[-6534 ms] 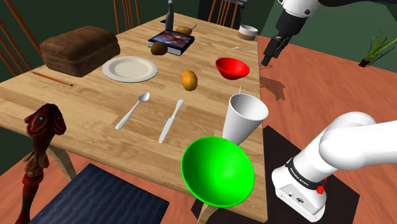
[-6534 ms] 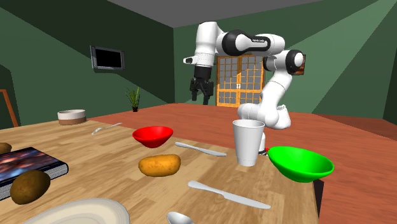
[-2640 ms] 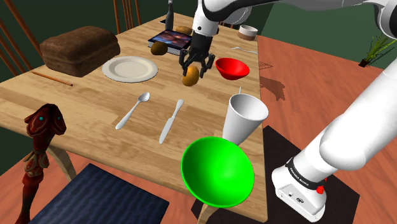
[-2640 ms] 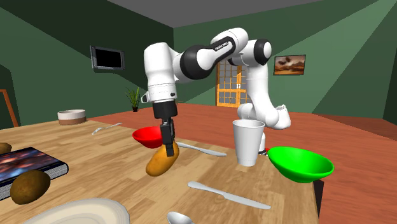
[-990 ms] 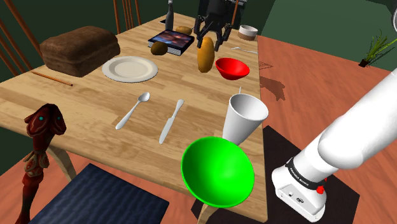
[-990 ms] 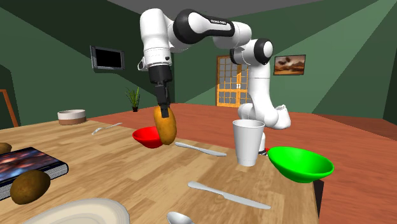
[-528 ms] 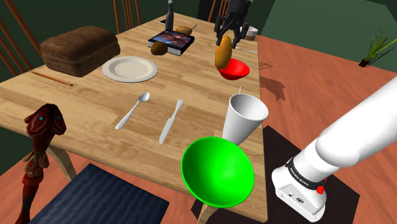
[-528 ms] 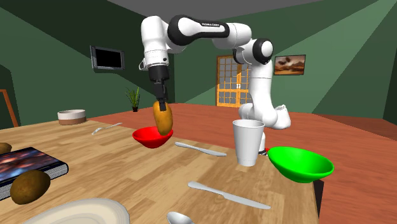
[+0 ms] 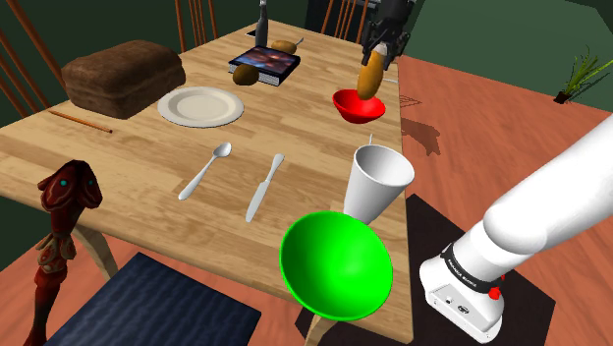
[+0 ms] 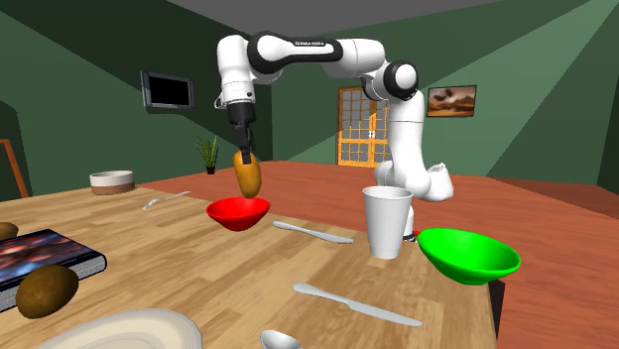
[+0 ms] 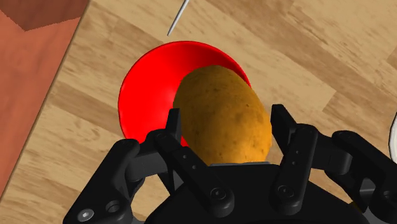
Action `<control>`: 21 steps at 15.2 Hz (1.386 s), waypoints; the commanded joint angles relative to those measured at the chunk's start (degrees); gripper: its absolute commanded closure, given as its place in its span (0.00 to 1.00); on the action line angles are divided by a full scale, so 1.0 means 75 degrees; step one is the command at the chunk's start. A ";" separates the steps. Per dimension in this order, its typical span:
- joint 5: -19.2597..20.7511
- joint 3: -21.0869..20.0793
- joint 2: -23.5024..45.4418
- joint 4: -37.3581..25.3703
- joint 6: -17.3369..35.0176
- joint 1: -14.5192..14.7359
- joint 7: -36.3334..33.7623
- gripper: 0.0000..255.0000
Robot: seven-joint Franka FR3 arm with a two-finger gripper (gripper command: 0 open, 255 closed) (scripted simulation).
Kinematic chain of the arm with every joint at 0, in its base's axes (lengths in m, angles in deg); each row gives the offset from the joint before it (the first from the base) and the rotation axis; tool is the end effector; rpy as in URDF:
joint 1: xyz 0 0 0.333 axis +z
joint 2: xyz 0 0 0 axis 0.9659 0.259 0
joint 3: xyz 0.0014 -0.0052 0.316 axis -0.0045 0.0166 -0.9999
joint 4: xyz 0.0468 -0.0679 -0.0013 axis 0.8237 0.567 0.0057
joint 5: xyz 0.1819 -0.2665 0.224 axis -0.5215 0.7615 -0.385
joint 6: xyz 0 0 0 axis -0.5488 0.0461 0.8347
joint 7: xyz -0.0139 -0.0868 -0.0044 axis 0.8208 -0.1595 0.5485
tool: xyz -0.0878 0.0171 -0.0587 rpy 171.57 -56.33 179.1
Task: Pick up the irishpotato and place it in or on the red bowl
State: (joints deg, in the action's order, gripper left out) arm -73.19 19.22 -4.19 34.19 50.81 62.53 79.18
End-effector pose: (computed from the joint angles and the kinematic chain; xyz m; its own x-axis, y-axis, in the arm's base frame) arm 0.5235 -0.0974 0.5708 0.9263 -0.3549 -0.1265 -0.3696 -0.9212 -0.1217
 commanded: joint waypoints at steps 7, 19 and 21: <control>0.0018 0.0095 -0.0033 0.0751 0.0686 -0.0086 0.0287 1.00; -0.0009 0.0084 0.0052 0.1598 0.1611 -0.0076 0.0400 1.00; -0.0009 0.0085 0.0052 0.1598 0.1611 -0.0075 0.0400 1.00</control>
State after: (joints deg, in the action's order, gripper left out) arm -73.23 19.89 -4.08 45.87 63.01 61.94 82.17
